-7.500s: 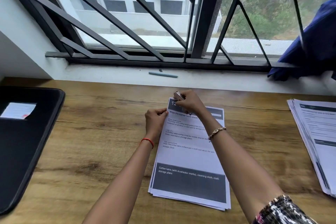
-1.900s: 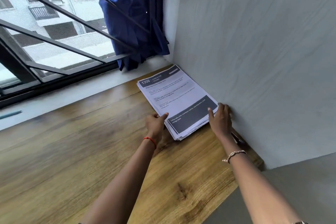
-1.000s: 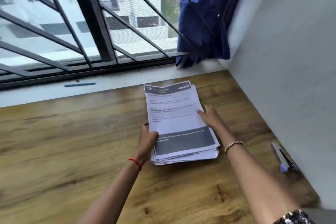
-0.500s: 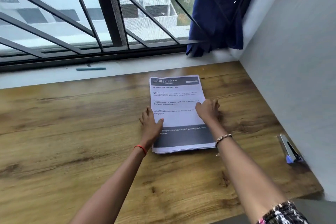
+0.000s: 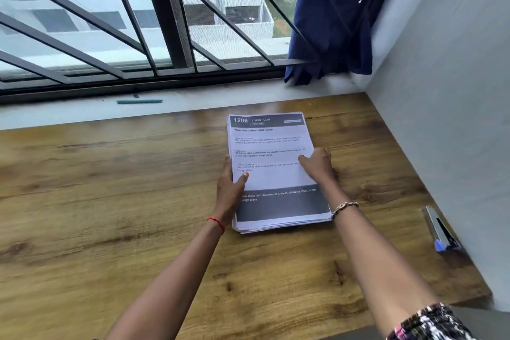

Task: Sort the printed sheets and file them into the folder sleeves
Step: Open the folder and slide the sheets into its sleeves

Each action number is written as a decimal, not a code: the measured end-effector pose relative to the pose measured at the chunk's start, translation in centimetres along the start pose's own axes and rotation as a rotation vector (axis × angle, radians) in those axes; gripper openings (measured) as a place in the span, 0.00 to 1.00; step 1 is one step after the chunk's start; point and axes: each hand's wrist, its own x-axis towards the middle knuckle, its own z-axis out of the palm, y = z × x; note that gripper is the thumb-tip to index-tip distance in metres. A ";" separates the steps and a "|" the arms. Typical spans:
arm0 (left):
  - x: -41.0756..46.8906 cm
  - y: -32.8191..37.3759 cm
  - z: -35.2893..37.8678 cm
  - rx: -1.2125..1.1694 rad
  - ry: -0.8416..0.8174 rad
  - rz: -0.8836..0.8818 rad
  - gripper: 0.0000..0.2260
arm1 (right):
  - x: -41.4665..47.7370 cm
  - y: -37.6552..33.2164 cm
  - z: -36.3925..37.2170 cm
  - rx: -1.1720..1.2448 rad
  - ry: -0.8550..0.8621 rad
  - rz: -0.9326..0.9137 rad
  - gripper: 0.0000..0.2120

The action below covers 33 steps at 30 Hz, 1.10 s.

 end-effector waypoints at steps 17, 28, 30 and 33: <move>-1.0 1.1 -10.3 0.007 0.197 0.085 0.27 | -4.3 -9.4 5.2 0.040 0.207 -0.243 0.25; -6.6 -2.2 -38.1 0.170 0.552 0.122 0.13 | -18.8 -29.0 22.3 0.232 -0.032 -0.507 0.14; -7.6 -3.7 -44.0 0.173 0.612 0.122 0.12 | -21.7 -32.4 26.2 0.252 -0.091 -0.513 0.13; -9.0 -5.9 -51.5 0.238 0.678 0.123 0.12 | -25.7 -36.1 31.4 0.287 -0.182 -0.487 0.14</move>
